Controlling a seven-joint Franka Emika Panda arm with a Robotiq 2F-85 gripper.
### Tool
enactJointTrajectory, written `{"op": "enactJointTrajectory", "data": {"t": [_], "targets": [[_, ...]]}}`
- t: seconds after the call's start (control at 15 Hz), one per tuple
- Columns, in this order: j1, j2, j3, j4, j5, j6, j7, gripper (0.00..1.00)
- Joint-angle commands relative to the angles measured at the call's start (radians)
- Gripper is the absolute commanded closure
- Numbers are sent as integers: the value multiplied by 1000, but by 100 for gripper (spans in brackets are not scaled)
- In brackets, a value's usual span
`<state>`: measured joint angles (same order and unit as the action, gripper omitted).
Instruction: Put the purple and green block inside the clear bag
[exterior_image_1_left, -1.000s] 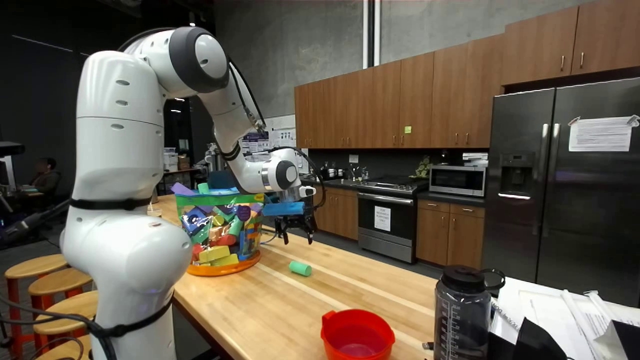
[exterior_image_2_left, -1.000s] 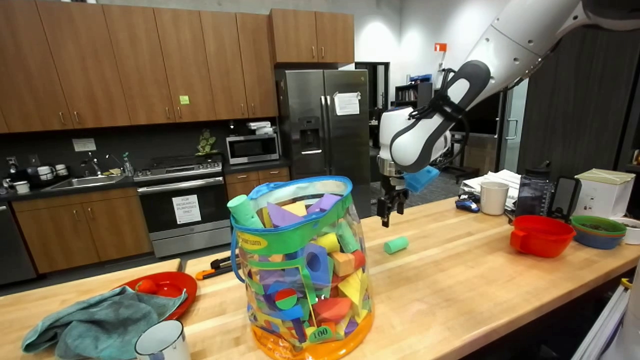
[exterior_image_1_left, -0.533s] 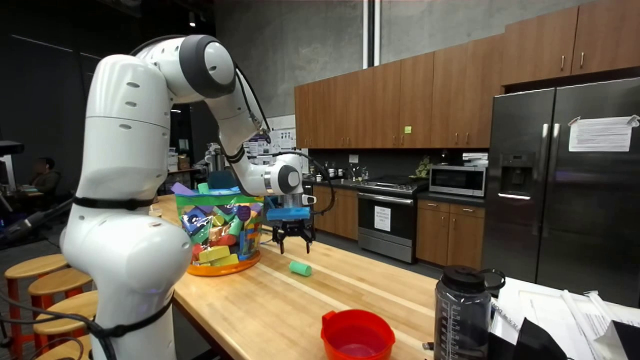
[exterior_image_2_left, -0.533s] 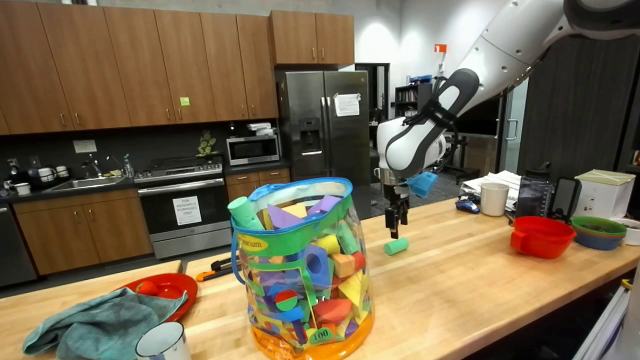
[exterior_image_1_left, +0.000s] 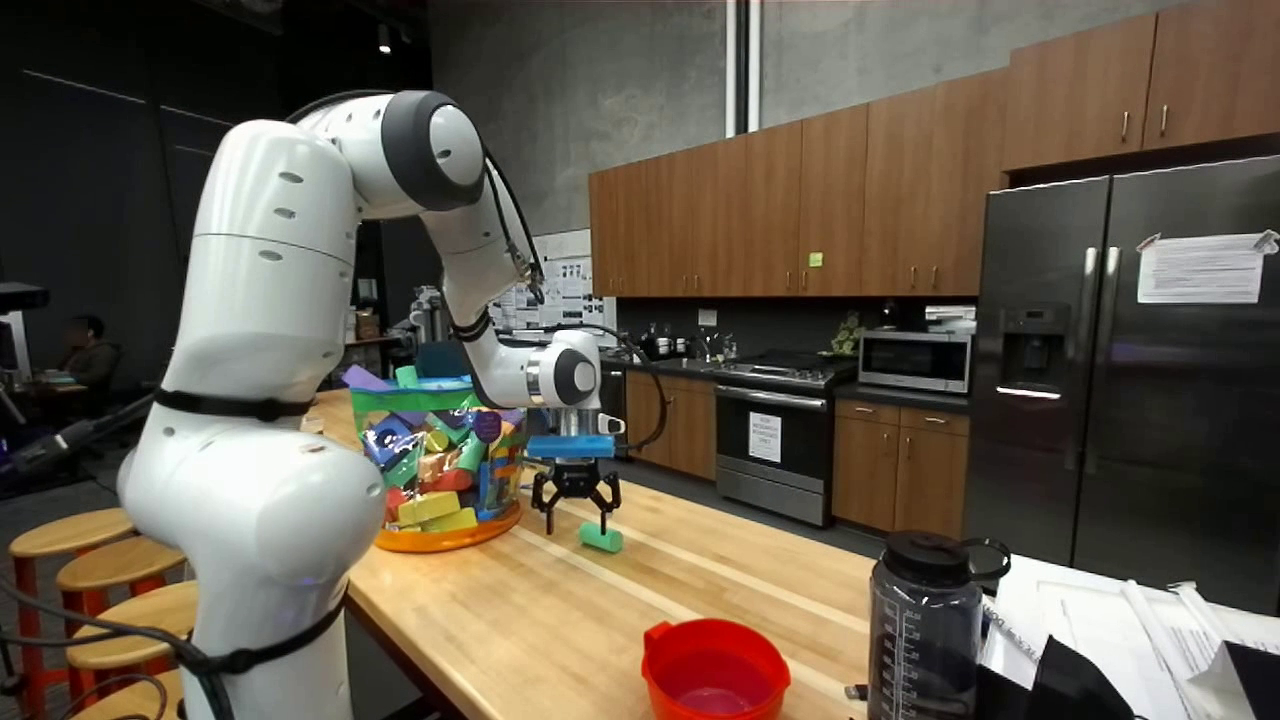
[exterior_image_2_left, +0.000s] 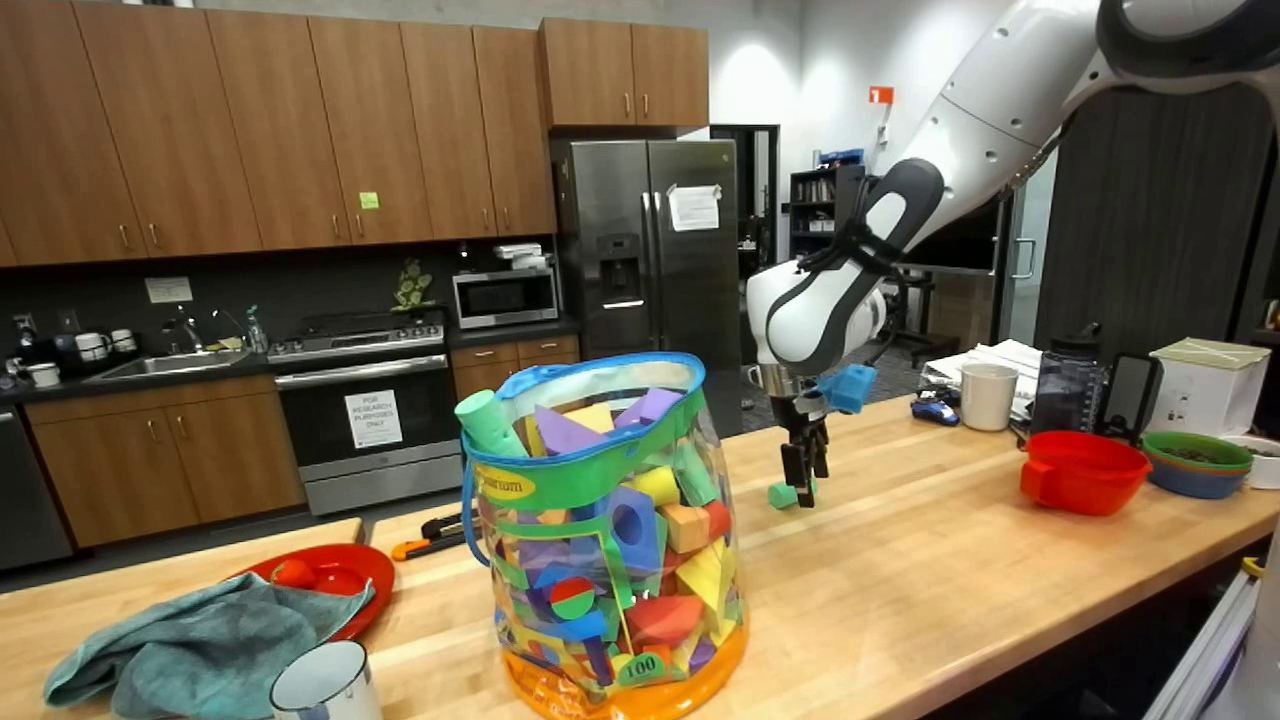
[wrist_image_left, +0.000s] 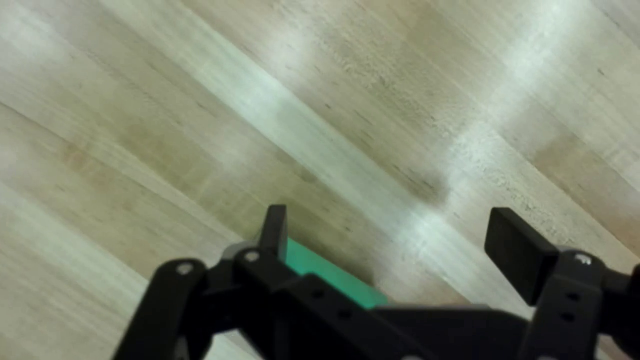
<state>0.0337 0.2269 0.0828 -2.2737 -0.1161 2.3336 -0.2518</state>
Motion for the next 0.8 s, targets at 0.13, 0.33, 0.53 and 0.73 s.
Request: {"op": "enactJointTrajectory", "data": {"t": [0.13, 0.33, 0.53, 0.73], "targets": [[-2, 23, 11, 34, 34, 54, -24, 0], [-4, 7, 16, 42, 40, 115, -24, 0], [-1, 2, 8, 63, 14, 154, -12, 0], [5, 16, 6, 75, 5, 154, 7, 0]]}}
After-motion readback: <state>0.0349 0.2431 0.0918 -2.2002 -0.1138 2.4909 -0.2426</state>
